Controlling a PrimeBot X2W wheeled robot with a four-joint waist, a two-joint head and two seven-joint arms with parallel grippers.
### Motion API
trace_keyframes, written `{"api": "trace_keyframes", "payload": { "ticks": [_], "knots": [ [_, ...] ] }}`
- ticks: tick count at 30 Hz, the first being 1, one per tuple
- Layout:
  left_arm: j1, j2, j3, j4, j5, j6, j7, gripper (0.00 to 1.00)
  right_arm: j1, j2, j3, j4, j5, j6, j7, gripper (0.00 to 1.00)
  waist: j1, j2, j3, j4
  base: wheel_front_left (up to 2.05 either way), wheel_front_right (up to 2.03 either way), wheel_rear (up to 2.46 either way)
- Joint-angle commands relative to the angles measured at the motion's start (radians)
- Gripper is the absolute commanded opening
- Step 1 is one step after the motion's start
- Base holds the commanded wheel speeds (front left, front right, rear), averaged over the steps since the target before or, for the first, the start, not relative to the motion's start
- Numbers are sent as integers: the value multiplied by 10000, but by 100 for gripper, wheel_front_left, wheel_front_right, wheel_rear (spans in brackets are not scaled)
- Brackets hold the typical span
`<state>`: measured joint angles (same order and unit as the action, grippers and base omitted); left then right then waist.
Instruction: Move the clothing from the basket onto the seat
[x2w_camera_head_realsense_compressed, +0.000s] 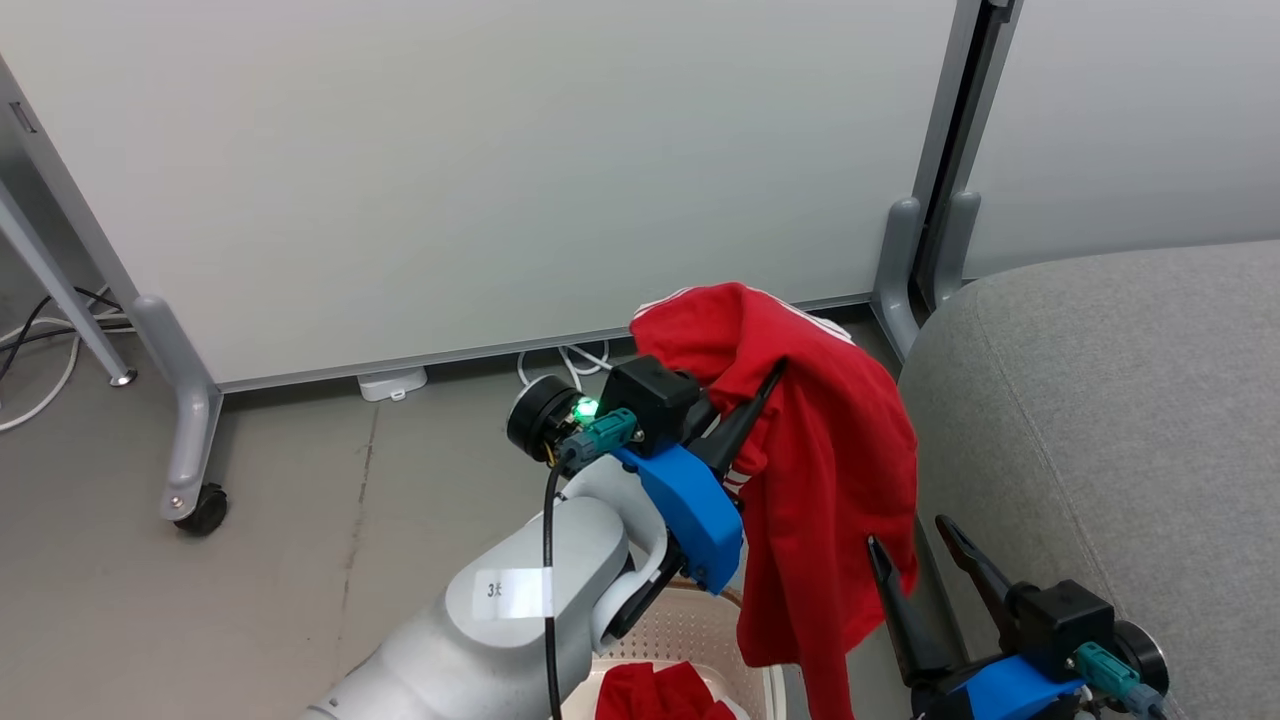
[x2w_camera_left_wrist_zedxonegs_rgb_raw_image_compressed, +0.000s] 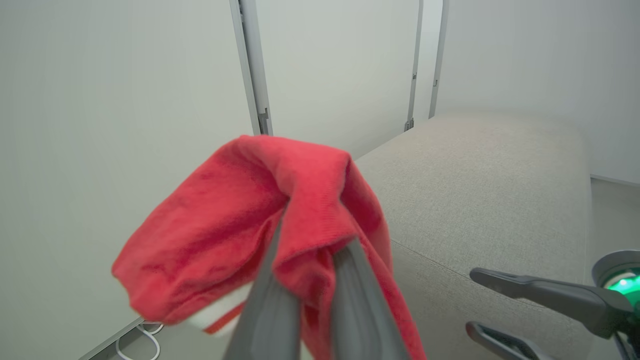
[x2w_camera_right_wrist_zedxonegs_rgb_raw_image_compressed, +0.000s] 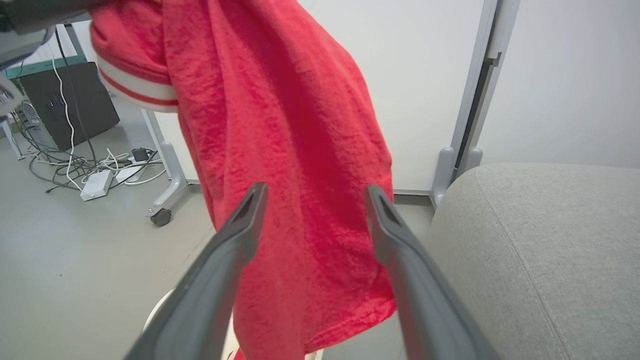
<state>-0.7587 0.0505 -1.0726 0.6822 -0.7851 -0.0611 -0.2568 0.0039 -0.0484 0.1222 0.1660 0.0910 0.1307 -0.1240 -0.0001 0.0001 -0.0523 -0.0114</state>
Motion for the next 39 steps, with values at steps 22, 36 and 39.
{"api": "trace_keyframes", "payload": {
  "ticks": [22, 36, 39],
  "knots": [
    [-396, 0, -492, -21, -650, 246, -98, 0, -1740, -36, 1439, 1442, 338, 1, 110, 100, 1, -1, 75, -165, 0, 0, 0],
    [-435, -3, -604, -294, -706, 238, -100, 0, -3972, -34, 2059, 4245, 37, 1, -73, 100, 1, -1, 137, -101, 0, 0, 0],
    [-439, -2, -644, -314, -748, 220, -100, 0, -4218, -34, 2270, 4613, 153, 1, -247, 100, 1, -1, 134, -93, 0, 0, 0]
  ]
}}
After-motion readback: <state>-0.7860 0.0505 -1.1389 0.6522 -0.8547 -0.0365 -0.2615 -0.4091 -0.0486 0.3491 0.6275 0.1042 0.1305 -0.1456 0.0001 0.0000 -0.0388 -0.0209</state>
